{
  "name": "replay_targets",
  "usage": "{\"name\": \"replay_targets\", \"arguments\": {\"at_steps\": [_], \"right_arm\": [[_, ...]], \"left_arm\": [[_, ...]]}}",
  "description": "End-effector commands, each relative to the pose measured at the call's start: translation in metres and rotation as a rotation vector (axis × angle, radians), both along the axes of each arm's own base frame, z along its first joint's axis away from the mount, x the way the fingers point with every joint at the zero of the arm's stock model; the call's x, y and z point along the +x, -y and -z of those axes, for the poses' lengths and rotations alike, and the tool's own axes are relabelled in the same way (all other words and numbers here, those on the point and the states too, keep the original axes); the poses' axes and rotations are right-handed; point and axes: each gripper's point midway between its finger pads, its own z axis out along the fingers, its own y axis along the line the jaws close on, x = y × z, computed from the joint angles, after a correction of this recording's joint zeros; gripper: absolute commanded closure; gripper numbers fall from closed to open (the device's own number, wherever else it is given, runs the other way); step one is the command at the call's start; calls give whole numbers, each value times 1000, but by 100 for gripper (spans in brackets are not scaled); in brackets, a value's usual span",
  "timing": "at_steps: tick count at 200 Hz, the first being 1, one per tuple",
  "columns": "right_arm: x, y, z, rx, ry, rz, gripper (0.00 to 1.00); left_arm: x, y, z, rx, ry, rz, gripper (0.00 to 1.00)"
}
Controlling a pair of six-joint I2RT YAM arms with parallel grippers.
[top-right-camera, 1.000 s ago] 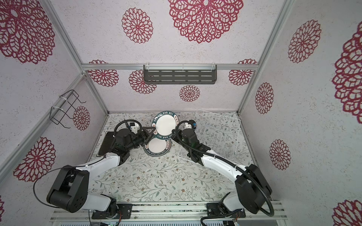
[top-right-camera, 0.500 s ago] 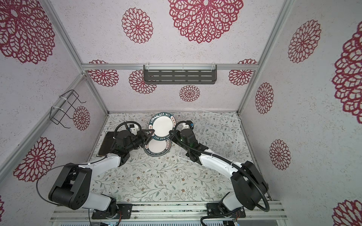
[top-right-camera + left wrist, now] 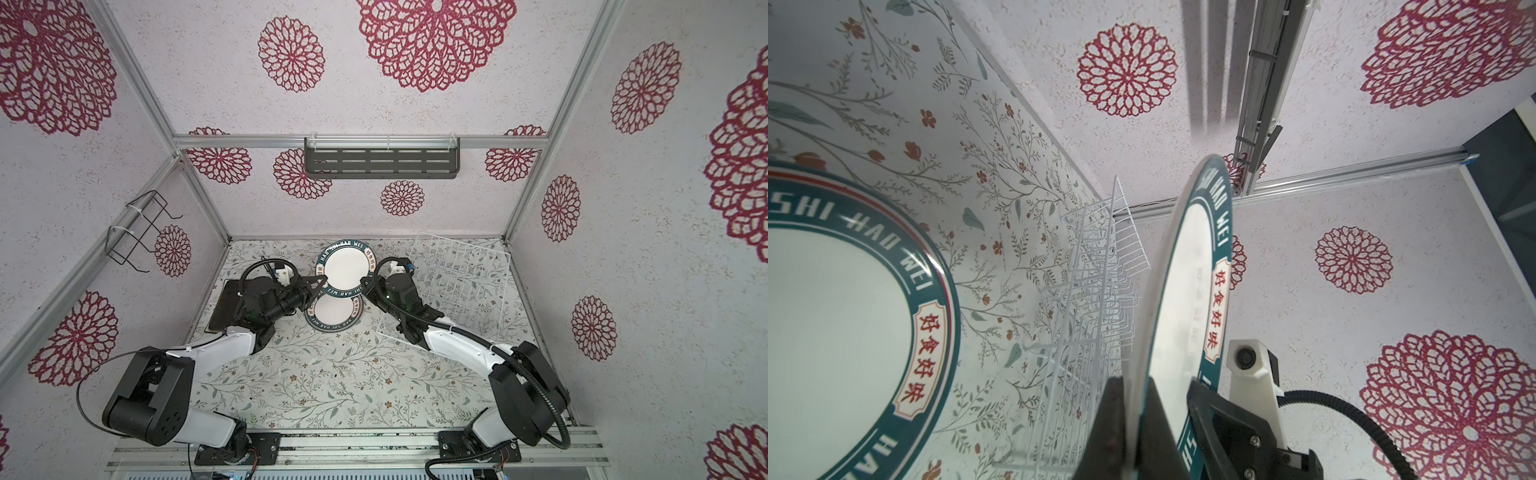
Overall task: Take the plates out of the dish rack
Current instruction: 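Close the left gripper on the plate rim held by the right gripper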
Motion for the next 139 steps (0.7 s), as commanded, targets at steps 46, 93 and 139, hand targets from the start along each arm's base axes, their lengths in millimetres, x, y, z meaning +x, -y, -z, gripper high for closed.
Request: {"name": "replay_targets", "arguments": {"at_steps": [46, 93, 139], "right_arm": [[2, 2, -33, 88, 103, -18, 30], [11, 25, -23, 40, 83, 28, 15], [7, 54, -27, -36, 103, 91, 8]], "left_arm": [[1, -16, -3, 32, 2, -54, 100], [-1, -30, -4, 71, -13, -84, 100], [-1, -41, 0, 90, -27, -104, 100]]}}
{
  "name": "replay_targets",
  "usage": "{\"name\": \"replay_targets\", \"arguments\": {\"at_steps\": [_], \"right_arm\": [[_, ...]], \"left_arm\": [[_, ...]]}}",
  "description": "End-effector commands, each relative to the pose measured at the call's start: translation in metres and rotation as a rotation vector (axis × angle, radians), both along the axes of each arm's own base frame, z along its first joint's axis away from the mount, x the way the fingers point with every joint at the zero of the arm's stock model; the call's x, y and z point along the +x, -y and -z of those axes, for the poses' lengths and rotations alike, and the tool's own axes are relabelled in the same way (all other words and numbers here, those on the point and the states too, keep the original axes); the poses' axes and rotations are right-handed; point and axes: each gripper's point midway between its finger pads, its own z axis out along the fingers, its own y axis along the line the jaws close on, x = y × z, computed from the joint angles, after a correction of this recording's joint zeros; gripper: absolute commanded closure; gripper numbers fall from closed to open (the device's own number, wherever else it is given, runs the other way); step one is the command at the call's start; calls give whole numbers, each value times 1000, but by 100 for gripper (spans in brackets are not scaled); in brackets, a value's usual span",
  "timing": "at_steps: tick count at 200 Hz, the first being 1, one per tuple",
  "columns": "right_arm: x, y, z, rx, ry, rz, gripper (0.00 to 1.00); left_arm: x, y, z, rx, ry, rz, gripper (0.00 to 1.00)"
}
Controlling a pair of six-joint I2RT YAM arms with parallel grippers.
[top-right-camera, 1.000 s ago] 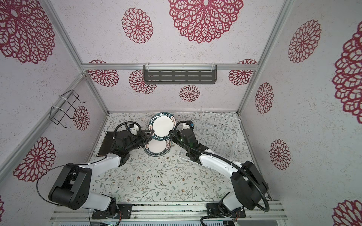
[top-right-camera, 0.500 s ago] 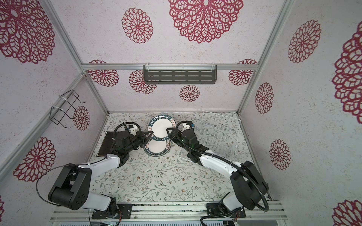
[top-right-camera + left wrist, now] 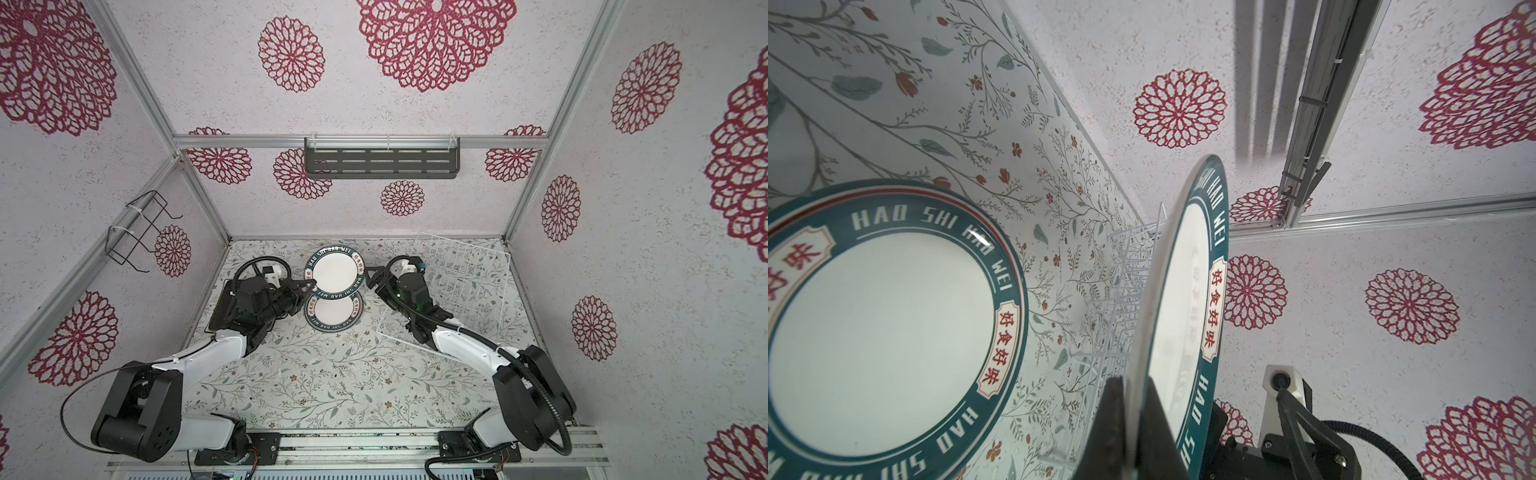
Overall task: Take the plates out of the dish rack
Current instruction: 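Close the left gripper on the plate rim held by the right gripper, then open the right gripper and withdraw it while the left gripper holds the plate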
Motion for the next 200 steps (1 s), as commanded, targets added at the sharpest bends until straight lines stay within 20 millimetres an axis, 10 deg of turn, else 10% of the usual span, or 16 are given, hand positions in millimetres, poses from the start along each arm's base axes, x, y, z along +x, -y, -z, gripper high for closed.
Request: {"name": "replay_targets", "arguments": {"at_steps": [1, 200], "right_arm": [[-5, 18, -26, -27, 79, 35, 8], [-17, 26, 3, -242, 43, -17, 7]], "left_arm": [[2, -7, -13, 15, 46, -12, 100], [-4, -14, 66, 127, -113, -4, 100]]}}
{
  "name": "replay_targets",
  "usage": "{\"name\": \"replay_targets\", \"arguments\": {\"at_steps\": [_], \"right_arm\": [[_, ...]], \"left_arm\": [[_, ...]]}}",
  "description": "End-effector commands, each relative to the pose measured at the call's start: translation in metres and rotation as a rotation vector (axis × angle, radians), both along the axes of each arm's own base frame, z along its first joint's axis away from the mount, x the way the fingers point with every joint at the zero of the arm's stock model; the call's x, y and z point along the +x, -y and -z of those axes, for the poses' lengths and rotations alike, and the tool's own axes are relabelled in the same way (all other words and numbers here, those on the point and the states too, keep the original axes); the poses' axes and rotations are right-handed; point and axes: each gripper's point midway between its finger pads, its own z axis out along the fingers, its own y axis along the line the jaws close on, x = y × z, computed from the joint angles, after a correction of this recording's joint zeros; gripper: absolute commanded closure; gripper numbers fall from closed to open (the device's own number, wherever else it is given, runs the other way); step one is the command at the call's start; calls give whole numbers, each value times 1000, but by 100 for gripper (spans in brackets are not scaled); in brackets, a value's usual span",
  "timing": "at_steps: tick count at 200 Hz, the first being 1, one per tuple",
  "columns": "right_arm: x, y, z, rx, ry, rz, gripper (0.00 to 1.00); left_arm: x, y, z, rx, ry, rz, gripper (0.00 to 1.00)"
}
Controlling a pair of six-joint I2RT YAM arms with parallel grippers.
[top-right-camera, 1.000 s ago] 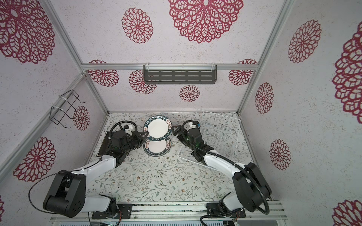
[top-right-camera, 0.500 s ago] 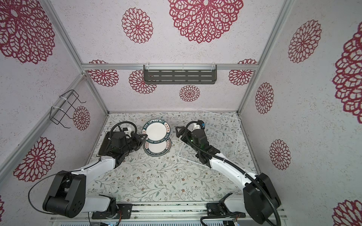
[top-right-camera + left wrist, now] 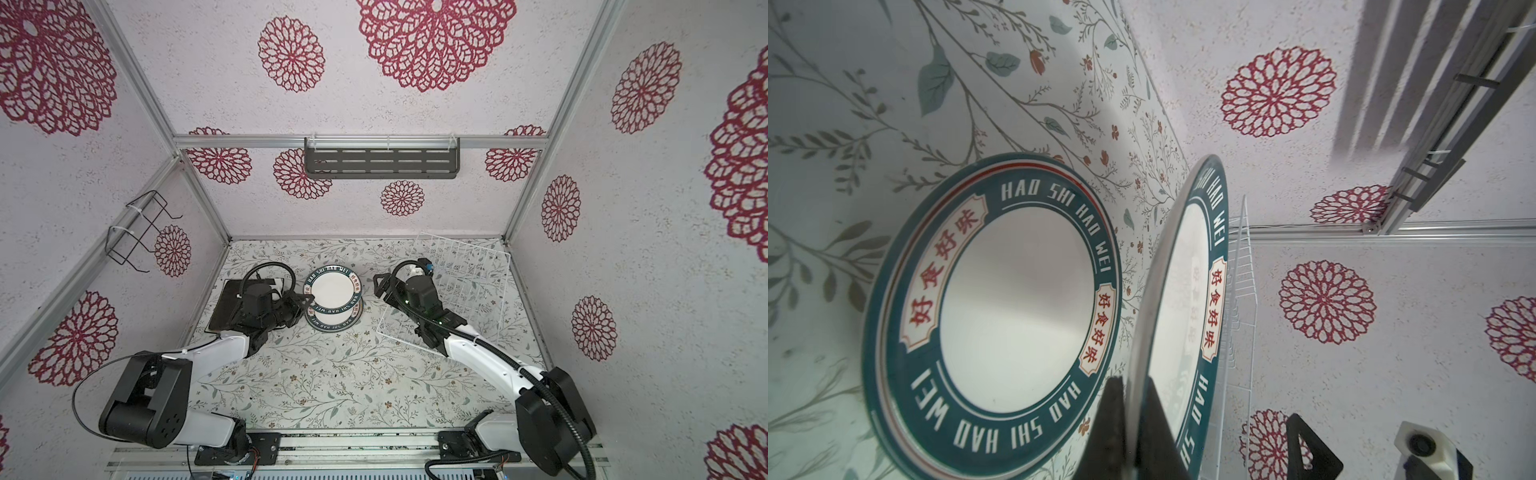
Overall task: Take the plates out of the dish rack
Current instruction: 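Open the right gripper and withdraw it while the left gripper holds the plate, then lower the green-rimmed plate onto the plate stack with the left gripper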
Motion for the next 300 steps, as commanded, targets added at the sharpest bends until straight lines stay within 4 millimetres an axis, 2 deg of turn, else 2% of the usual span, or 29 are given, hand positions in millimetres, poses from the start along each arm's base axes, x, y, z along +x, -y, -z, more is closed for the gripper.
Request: {"name": "replay_targets", "arguments": {"at_steps": [1, 130, 198, 300], "right_arm": [[1, -5, -7, -19, 23, -29, 7], [0, -27, 12, -52, -28, -92, 6], [-2, -35, 9, -62, -28, -126, 7], [-4, -34, 10, -81, -32, -125, 6]], "left_arm": [[5, -2, -5, 8, 47, 8, 100], [2, -5, 19, 54, -6, 7, 100], [2, -7, 33, 91, -41, 11, 100], [1, -11, 54, 126, -89, 2, 100]]}}
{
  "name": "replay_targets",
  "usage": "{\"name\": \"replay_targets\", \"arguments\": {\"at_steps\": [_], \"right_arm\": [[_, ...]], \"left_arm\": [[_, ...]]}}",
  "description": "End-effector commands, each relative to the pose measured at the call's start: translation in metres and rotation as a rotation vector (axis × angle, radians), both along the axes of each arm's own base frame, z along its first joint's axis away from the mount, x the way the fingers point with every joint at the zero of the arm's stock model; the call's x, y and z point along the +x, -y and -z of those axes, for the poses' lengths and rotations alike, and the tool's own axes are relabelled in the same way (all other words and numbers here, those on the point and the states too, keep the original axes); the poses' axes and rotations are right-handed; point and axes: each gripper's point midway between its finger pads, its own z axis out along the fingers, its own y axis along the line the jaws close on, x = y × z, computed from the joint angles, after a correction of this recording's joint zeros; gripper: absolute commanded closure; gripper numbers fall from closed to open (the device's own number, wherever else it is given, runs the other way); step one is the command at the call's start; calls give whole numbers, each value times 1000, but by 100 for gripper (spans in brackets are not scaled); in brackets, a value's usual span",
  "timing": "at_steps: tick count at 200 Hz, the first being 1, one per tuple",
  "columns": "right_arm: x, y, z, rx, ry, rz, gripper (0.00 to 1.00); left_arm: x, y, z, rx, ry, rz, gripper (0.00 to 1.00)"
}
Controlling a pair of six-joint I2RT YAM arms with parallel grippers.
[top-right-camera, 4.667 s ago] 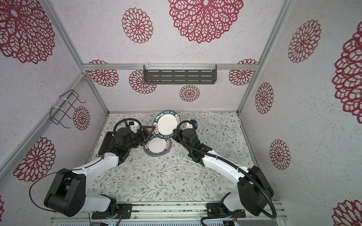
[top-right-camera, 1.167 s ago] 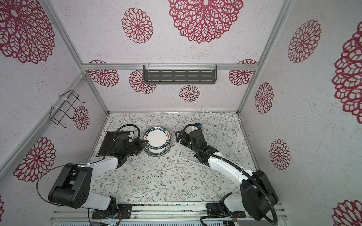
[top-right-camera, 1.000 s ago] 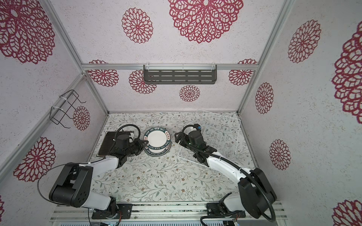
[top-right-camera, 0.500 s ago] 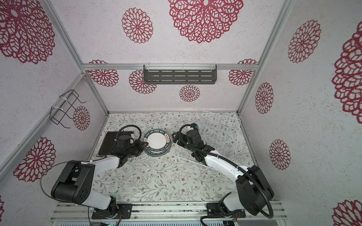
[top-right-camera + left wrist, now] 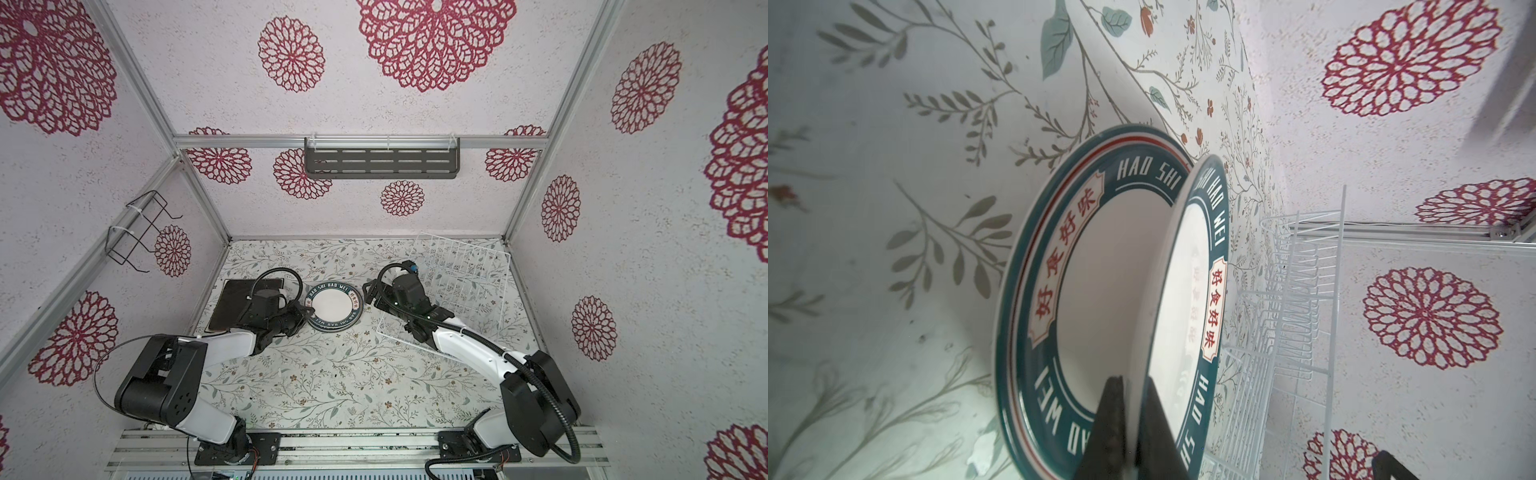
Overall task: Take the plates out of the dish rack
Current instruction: 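Lower the green-rimmed plate onto the plate stack with the left gripper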
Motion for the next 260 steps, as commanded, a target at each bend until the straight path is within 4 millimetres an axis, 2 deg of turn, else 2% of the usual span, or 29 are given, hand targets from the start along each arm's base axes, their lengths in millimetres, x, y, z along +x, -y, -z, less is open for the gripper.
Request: {"name": "replay_targets", "arguments": {"at_steps": [1, 43, 84, 127, 190, 229, 260], "right_arm": [[1, -5, -18, 8, 45, -21, 6], [0, -3, -17, 5, 44, -17, 5], [0, -4, -18, 5, 45, -18, 5], [-1, -3, -19, 6, 47, -16, 5], [0, -2, -19, -5, 49, -12, 5], [0, -2, -17, -9, 48, -11, 4], [0, -2, -18, -10, 50, -14, 4]], "left_arm": [[9, -2, -5, 8, 36, -1, 100], [9, -3, -3, 22, 23, 3, 100], [8, -4, -3, 30, 18, 0, 84], [8, -5, -4, 44, 12, 3, 72], [6, -10, -7, 117, -7, 18, 49], [7, -10, -11, 148, -18, 35, 42], [10, -4, -13, 141, -14, 52, 40]]}}
